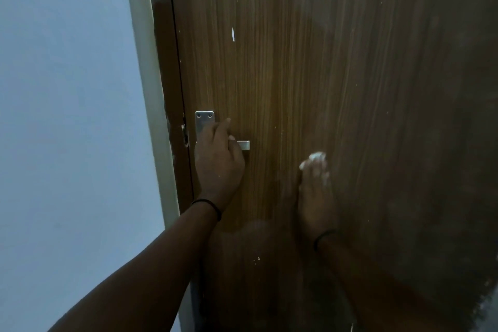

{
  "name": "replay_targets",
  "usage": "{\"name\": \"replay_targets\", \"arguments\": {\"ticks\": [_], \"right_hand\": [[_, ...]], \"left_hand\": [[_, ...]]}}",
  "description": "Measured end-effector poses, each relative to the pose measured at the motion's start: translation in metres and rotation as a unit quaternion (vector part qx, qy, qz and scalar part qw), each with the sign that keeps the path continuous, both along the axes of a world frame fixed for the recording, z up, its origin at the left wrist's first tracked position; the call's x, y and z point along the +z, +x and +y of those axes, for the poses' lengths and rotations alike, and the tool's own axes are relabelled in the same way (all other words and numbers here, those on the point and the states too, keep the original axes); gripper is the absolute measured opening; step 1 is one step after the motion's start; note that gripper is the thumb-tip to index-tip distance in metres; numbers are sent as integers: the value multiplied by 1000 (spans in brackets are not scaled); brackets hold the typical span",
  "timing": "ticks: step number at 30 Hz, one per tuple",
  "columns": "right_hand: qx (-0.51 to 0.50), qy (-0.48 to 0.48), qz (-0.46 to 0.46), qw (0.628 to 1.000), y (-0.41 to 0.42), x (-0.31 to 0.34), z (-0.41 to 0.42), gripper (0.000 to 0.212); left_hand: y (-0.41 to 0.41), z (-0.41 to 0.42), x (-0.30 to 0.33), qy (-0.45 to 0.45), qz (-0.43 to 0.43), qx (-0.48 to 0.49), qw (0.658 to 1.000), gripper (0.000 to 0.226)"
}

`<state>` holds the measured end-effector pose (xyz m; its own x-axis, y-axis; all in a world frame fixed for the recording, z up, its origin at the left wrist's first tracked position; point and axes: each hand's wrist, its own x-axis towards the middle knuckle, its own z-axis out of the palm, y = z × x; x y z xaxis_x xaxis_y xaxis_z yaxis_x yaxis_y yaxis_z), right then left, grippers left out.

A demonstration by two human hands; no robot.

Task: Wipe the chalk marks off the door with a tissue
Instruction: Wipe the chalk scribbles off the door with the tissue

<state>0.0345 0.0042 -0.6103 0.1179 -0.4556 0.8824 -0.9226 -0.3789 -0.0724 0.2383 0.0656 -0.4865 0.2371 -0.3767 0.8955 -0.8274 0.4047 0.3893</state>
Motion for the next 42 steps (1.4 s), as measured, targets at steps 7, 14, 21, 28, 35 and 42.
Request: {"name": "replay_targets", "arguments": {"ticks": [7, 14, 21, 28, 35, 42], "right_hand": [[219, 3, 188, 958, 69, -73, 26, 29], [248, 9, 133, 960, 71, 14, 18, 30], [194, 16, 0, 981, 47, 63, 38, 35], [229, 5, -122, 966, 29, 85, 92, 22], [232, -2, -192, 953, 14, 95, 154, 26], [157, 12, -232, 960, -22, 103, 181, 13]], "left_hand": [[28, 21, -16, -11, -23, 29, 999, 34], [43, 22, -15, -5, -14, 84, 996, 30], [22, 26, -24, -25, -2, 2, 1000, 16], [-12, 49, -38, 109, -65, -127, 984, 26], [-69, 84, -22, 189, 170, -406, 878, 25], [-109, 97, -16, 228, 326, -488, 777, 21]]}}
